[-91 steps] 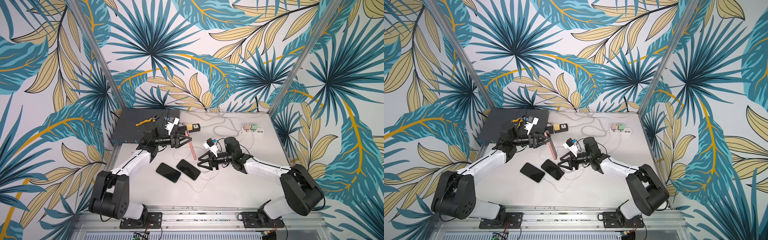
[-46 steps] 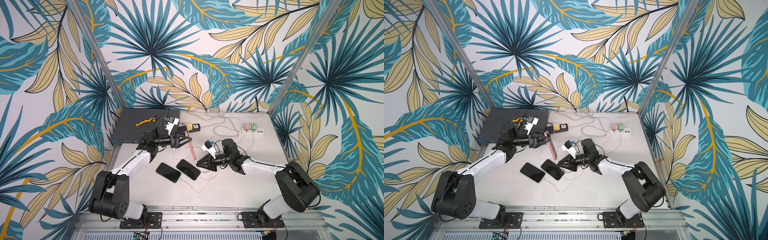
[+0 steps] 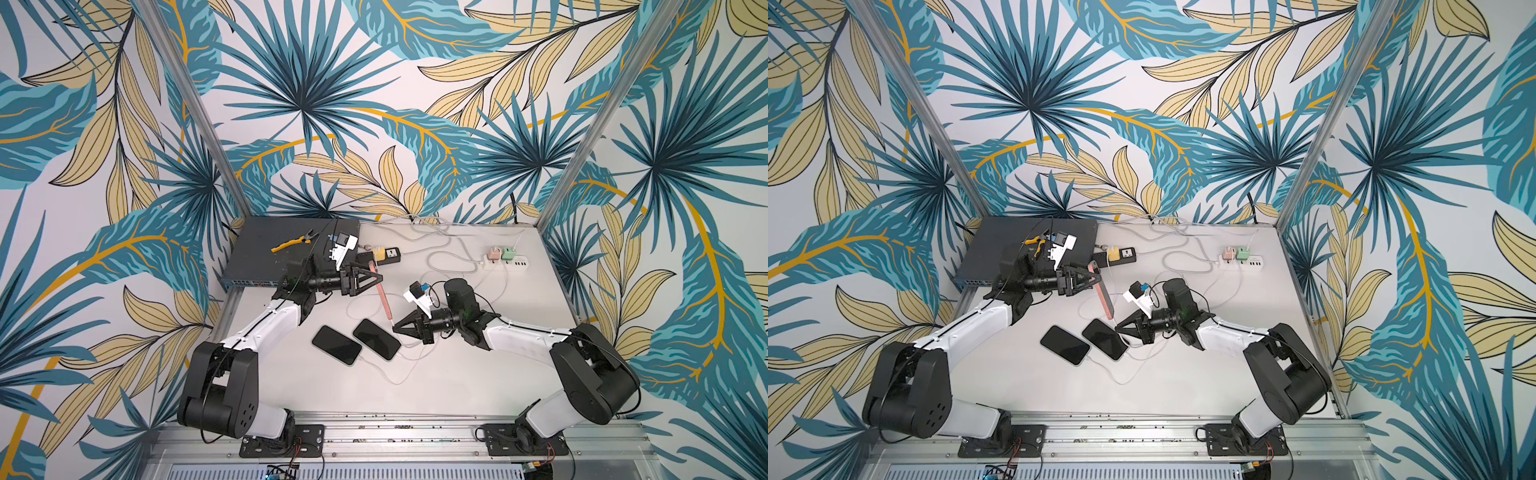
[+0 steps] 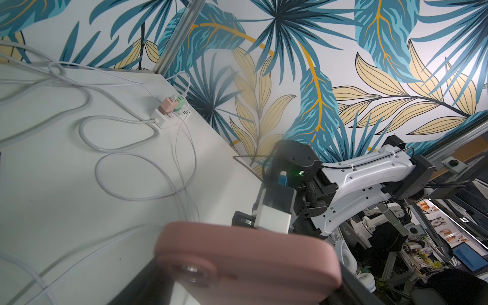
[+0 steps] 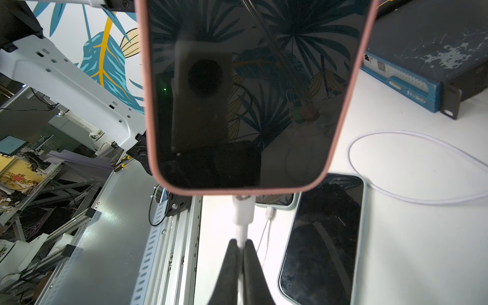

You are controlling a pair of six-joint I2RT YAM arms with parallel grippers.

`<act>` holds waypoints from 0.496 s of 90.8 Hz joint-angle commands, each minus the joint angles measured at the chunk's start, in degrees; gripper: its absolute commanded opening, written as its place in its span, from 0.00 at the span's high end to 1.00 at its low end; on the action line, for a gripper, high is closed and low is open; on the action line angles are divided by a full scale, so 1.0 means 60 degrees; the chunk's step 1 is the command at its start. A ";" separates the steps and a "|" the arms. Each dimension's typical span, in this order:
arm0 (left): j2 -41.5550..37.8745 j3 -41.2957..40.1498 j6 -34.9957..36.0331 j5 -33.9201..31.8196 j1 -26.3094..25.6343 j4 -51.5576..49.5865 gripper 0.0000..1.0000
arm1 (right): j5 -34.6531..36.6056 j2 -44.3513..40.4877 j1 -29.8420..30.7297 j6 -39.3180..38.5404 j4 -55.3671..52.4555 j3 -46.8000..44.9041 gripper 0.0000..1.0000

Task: Unplug the charging cable from the phone
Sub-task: Remove the charging cable from the phone.

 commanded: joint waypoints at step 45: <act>-0.0612 -0.0185 -0.0391 0.0340 0.0589 0.1027 0.63 | 0.2958 -0.0181 -0.0217 0.0695 -0.0945 0.0172 1.00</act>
